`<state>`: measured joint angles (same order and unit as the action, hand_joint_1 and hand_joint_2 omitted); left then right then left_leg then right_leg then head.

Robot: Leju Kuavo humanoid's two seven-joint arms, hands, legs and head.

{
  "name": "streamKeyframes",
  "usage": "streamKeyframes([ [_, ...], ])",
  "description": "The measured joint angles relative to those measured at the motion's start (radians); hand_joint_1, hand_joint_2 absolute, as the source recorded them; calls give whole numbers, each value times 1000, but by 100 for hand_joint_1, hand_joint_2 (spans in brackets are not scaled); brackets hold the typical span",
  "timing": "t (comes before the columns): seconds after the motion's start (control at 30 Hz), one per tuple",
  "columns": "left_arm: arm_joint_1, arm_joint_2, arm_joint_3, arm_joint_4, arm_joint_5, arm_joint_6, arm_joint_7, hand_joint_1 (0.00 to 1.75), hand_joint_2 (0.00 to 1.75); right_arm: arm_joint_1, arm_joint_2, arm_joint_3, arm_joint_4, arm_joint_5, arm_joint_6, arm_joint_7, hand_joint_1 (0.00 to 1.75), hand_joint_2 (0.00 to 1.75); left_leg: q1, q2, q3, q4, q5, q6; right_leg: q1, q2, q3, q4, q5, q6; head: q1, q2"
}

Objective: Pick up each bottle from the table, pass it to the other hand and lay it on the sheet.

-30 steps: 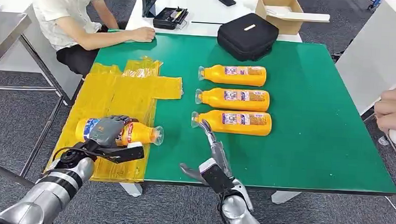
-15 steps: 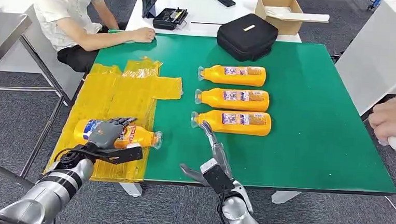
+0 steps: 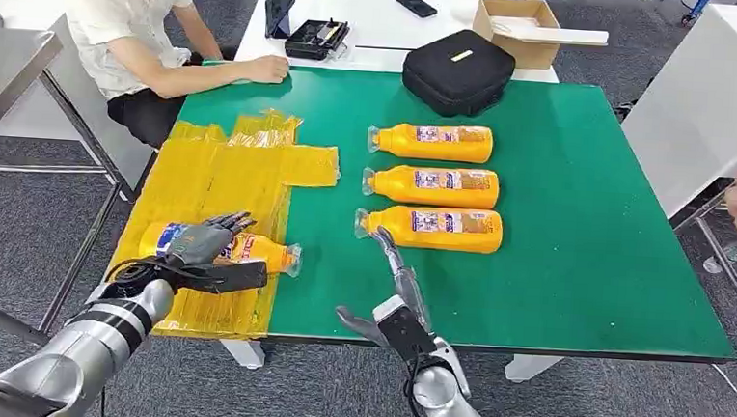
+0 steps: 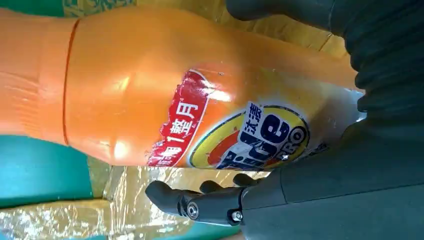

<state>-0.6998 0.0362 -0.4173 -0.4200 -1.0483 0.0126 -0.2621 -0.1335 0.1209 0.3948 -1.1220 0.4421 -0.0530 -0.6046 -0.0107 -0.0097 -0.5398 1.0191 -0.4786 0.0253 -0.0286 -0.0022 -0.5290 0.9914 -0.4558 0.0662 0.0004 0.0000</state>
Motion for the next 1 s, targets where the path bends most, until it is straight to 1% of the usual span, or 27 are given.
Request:
streamKeyframes([
  [0.1,0,0,0,1,3,-1,0,0,175,-3,0,0,8,-1,0,-1,0,175,0,0,1,0,0,0,0,0,1,0,0,0,0,0],
  [0.17,-1,0,0,2,4,-1,0,0,175,-3,0,0,13,-1,0,-1,0,175,0,0,1,0,1,-1,1,0,1,0,2,-3,0,0],
  [0.43,-1,-1,0,3,13,10,-19,0,175,-5,0,0,24,-1,0,-2,0,175,1,0,1,0,1,-1,1,0,1,0,2,-3,0,0],
  [0.6,9,-2,-25,-25,-16,100,-58,0,175,-2,0,-3,25,-1,0,-8,0,175,1,0,0,0,2,-1,1,0,-1,0,2,-3,0,0],
  [0.77,45,-3,-70,-119,-40,162,-43,0,175,8,0,-16,24,7,0,-11,0,175,1,0,-4,0,2,-1,1,0,-5,0,2,-3,0,0],
  [0.87,77,-10,-101,-187,-58,224,-24,0,175,17,0,-21,19,19,-1,-11,0,175,1,0,-8,1,2,-1,1,0,-9,0,2,-3,0,0],
  [1.0,104,-14,-127,-254,-63,248,-13,0,175,21,0,-25,14,23,0,-10,0,175,1,0,-11,1,2,-1,1,0,-11,0,2,-3,0,0],
])
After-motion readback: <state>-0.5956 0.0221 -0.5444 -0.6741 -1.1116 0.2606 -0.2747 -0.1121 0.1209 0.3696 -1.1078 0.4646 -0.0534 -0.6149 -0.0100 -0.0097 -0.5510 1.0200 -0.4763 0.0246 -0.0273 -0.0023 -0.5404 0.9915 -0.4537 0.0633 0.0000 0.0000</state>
